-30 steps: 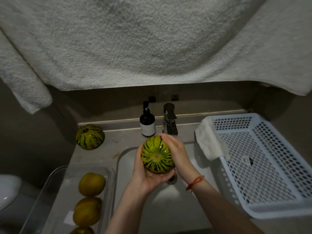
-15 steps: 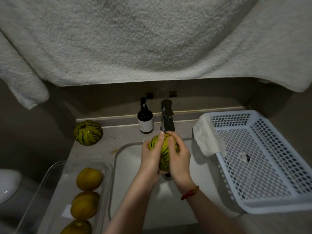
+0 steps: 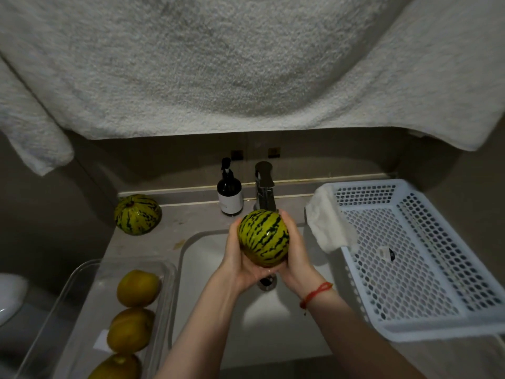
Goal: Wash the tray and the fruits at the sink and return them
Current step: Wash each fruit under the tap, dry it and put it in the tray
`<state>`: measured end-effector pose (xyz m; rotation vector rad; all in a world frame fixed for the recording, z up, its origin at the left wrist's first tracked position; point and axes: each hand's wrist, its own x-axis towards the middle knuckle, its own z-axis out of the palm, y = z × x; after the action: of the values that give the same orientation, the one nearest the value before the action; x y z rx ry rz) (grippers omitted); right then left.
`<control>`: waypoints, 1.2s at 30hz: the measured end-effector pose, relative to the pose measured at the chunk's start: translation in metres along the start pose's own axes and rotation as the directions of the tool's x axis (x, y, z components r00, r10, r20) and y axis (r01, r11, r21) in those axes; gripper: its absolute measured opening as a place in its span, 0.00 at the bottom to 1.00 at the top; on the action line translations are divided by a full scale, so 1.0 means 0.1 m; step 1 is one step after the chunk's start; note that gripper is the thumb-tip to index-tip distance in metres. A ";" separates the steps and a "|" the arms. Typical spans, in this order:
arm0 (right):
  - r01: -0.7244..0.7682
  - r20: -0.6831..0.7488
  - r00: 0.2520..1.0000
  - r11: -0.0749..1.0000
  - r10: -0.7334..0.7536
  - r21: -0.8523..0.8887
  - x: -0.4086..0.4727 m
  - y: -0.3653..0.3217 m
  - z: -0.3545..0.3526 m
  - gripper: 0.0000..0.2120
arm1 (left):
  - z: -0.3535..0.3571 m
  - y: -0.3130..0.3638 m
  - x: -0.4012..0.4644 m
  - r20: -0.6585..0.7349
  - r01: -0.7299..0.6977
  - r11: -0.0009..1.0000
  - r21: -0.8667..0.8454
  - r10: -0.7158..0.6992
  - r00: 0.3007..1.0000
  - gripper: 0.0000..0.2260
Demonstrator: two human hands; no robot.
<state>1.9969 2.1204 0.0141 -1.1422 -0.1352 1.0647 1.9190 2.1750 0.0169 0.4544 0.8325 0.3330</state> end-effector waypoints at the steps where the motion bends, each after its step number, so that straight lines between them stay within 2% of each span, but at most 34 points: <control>1: -0.112 -0.021 0.993 0.992 0.113 0.054 -0.01 -0.03 0.02 0.22 | 0.01 0.03 0.00 -0.006 -0.045 0.996 0.083 0.046 0.999 0.27; 2: -0.170 -0.036 0.984 0.984 0.172 0.055 -0.01 -0.05 0.02 0.22 | 0.01 0.07 -0.02 -0.024 -0.103 0.969 0.225 0.111 0.994 0.26; 4: -0.169 -0.086 0.982 0.986 0.168 0.004 -0.01 -0.02 0.01 0.23 | 0.01 0.14 -0.01 -0.045 -0.242 0.799 0.550 0.317 0.947 0.18; 6: -0.137 -0.134 0.981 0.990 0.139 0.023 -0.01 0.05 0.00 0.23 | 0.03 0.16 0.02 -0.007 -0.282 0.632 0.722 0.415 0.910 0.18; 7: -0.128 -0.156 0.978 0.990 0.135 0.055 -0.01 0.08 0.01 0.23 | 0.03 0.15 0.03 -0.014 -0.272 0.610 0.745 0.421 0.907 0.19; 8: -0.109 -0.176 0.977 0.991 0.122 0.080 -0.01 0.11 0.00 0.21 | 0.05 0.12 0.03 -0.033 -0.268 0.620 0.737 0.430 0.902 0.19; 10: -0.055 -0.221 0.972 0.994 0.076 0.097 0.01 0.17 0.01 0.18 | 0.08 0.06 0.01 -0.081 -0.307 0.704 0.641 0.460 0.884 0.16; 12: -0.005 -0.284 0.959 0.998 0.025 0.069 0.02 0.22 0.02 0.15 | 0.11 0.01 0.00 -0.118 -0.321 0.798 0.510 0.434 0.893 0.18; 14: 0.052 -0.300 0.953 0.998 -0.041 0.028 0.01 0.25 0.02 0.14 | 0.13 -0.03 0.00 -0.123 -0.302 0.844 0.444 0.391 0.912 0.20; 16: 0.132 -0.197 0.970 0.990 -0.139 -0.048 -0.04 0.24 -0.02 0.15 | 0.10 -0.03 0.01 -0.122 -0.317 0.856 0.408 0.396 0.910 0.18; 18: 0.181 -0.020 0.983 0.976 -0.185 -0.122 -0.07 0.16 -0.10 0.14 | 0.05 -0.01 -0.01 -0.064 -0.402 0.820 0.408 0.465 0.883 0.14; 20: 0.091 0.078 0.994 0.984 -0.080 -0.151 -0.09 0.02 -0.13 0.17 | -0.01 0.02 -0.03 0.066 -0.517 0.699 0.494 0.563 0.824 0.10; 22: -0.147 0.073 0.985 0.979 0.159 -0.144 -0.08 -0.12 -0.11 0.22 | -0.03 0.02 -0.05 0.197 -0.594 0.578 0.559 0.603 0.773 0.09; 25: -0.501 0.012 0.864 0.862 0.503 -0.073 -0.04 -0.24 -0.12 0.22 | 0.01 0.00 -0.07 0.418 -0.687 0.340 0.642 0.596 0.685 0.16; 27: -0.578 0.007 0.816 0.815 0.579 -0.046 -0.02 -0.26 -0.17 0.24 | 0.03 0.00 -0.09 0.510 -0.707 0.175 0.685 0.577 0.637 0.19; 28: -0.576 -0.001 0.817 0.816 0.577 -0.046 -0.01 -0.25 -0.20 0.24 | 0.03 0.00 -0.09 0.528 -0.711 0.145 0.689 0.571 0.628 0.19; 31: -0.521 -0.021 0.853 0.852 0.521 -0.040 0.00 -0.21 -0.20 0.24 | 0.03 -0.02 -0.08 0.498 -0.710 0.218 0.669 0.578 0.646 0.19; 33: -0.448 -0.018 0.894 0.894 0.447 -0.024 0.00 -0.16 -0.17 0.23 | 0.05 -0.04 -0.05 0.430 -0.677 0.280 0.681 0.595 0.679 0.19; 34: -0.387 -0.033 0.922 0.922 0.387 -0.001 0.00 -0.15 -0.16 0.23 | 0.06 -0.04 -0.05 0.374 -0.645 0.334 0.687 0.599 0.709 0.19; 36: -0.177 -0.098 0.980 0.984 0.175 -0.012 -0.01 -0.11 -0.15 0.19 | 0.10 -0.06 -0.07 0.216 -0.536 0.525 0.661 0.551 0.806 0.21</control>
<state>2.0119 2.1097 0.0164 -1.2391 0.0317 1.1637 1.9232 2.1640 0.0241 1.4689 0.7998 0.6062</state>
